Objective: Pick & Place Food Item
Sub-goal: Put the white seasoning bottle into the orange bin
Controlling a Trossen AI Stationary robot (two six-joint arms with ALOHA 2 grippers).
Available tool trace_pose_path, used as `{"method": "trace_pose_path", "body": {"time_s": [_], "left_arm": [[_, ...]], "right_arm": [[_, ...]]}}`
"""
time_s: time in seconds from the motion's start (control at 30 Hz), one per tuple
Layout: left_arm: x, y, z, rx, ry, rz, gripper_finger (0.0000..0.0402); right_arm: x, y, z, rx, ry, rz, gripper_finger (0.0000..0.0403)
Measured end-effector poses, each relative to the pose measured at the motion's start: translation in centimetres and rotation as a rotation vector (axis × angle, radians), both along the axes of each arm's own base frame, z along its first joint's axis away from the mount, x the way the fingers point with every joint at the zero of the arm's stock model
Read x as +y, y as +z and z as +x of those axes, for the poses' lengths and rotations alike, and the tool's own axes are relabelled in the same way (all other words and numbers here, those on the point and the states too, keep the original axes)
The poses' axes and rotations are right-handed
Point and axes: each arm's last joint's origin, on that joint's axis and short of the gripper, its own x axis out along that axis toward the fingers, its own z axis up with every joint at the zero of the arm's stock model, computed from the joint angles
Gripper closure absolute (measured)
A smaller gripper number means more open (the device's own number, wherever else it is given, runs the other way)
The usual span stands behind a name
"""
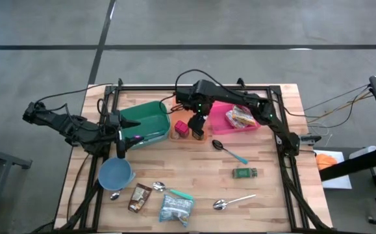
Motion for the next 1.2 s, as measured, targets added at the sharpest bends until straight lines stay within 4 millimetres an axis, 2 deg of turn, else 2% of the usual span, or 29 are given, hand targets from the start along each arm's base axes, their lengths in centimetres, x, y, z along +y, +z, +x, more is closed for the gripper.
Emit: {"method": "trace_pose_path", "body": {"time_s": [0.73, 1.0, 1.2], "left_arm": [[0.0, 0.0, 0.0, 0.0, 0.0, -0.001, 0.0055], [0.0, 0.0, 0.0, 0.0, -0.001, -0.001, 0.0055], [0.0, 0.0, 0.0, 0.0, -0.001, -0.001, 0.0055]], "right_arm": [[3.2, -1.4, 1.5, -0.023, 0.216, 0.013, 0.0202], [3.2, -2.8, 1.4, 0.015, 0.244, 0.023, 0.0199], [3.2, -3.1, 1.3, 0.022, 0.247, 0.025, 0.0198]]}}
